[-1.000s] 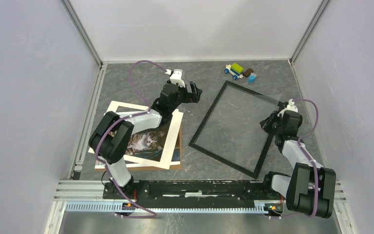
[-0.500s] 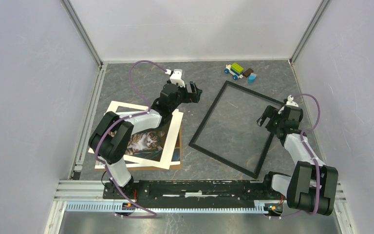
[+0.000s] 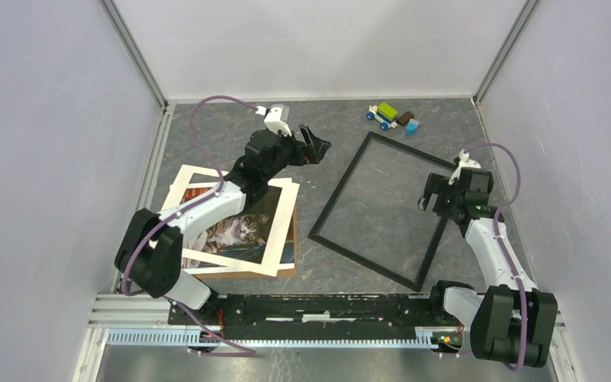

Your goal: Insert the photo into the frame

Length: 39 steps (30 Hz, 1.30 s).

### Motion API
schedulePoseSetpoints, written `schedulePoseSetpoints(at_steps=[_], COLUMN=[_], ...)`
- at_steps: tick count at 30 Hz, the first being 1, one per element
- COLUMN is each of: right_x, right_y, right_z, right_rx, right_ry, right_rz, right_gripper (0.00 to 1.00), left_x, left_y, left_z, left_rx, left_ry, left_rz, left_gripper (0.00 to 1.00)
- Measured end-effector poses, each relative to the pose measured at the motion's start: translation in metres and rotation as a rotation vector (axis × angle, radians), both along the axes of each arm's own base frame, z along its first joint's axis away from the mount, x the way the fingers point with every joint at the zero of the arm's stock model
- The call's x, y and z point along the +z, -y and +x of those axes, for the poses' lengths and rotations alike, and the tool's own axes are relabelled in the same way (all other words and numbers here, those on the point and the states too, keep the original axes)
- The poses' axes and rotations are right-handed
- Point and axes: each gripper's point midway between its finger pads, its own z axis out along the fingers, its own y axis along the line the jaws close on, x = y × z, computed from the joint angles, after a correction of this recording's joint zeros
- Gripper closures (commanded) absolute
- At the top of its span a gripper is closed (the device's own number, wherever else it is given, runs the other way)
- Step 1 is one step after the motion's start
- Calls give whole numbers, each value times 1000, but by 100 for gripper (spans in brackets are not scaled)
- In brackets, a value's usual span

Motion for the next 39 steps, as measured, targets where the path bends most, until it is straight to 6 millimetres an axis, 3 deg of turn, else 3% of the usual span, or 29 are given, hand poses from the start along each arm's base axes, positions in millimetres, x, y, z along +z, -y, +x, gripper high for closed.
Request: schedulePoseSetpoints(at_steps=[4, 7, 11, 17, 20, 27, 30, 39], right_x=[-20, -31, -35, -51, -48, -48, -51, -62], right_y=[-32, -59, -83, -92, -102, -112, -111, -108], right_z=[-23, -45, -70, -94, -96, -99, -103, -109], right_rx=[103, 179, 245, 265, 300, 317, 313, 295], right_ry=[-68, -138, -168, -229, -215, -205, -206, -215], right_rz=[55, 91, 112, 123, 117, 139, 134, 128], right_gripper=[9, 10, 10, 5, 6, 6, 6, 6], left_x=[16, 17, -1, -25, -33, -31, -29, -54], left_y=[10, 19, 29, 39, 27, -40, -59, -85], left_z=[-29, -57, -97, -149, -161, -184, -195, -212], left_rx=[-83, -147, -221, -301, -276, -121, -93, -57], left_ry=[-64, -121, -197, -294, -341, -358, -356, -413], left_rz=[-78, -102, -88, -28, 23, 126, 137, 206], left_gripper=[0, 0, 0, 0, 0, 0, 0, 0])
